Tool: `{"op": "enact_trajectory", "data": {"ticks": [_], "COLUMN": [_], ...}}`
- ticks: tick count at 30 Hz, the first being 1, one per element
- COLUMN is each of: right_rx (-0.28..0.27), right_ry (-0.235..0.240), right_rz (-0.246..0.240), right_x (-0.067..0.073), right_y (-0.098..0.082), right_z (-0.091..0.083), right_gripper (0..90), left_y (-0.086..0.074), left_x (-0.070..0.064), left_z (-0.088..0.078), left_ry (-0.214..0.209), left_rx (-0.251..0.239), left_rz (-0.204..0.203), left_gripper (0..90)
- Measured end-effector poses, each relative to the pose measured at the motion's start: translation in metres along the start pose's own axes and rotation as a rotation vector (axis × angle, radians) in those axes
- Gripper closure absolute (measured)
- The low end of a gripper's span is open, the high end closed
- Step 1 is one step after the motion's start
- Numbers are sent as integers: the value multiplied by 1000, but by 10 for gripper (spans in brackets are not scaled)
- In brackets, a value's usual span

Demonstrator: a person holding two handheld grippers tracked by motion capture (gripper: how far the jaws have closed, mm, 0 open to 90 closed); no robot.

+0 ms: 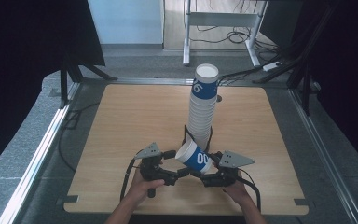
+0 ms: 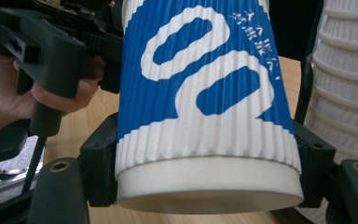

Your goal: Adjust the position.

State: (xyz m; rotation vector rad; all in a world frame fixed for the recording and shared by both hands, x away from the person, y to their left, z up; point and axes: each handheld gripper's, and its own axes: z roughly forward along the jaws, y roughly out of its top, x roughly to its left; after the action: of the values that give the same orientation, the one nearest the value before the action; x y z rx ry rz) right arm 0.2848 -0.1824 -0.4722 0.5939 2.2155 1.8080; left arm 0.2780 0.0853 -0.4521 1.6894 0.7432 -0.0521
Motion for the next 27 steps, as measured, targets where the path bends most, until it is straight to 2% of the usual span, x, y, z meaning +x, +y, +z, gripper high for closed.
{"op": "enact_trajectory", "data": {"ticks": [2,10,18,22,27], "right_rx": [-4,-41,-15,8,27], "right_ry": [3,43,69,70,64], "right_rz": [-1,-21,-53,-71,-86], "right_x": [1,6,12,16,17], "right_y": [0,0,-2,-4,-6], "right_z": [0,2,9,13,15], "right_gripper": [283,284,285,286,286], "left_y": [0,-1,-2,-3,-5], "left_x": [0,-1,5,5,8], "left_z": [1,4,4,5,2], "left_ry": [-20,-36,-70,-54,-78], "left_rx": [-5,-4,-40,-46,-88], "left_rz": [-11,-18,-72,-66,-89], "left_gripper": [47,48,54,75,130]}}
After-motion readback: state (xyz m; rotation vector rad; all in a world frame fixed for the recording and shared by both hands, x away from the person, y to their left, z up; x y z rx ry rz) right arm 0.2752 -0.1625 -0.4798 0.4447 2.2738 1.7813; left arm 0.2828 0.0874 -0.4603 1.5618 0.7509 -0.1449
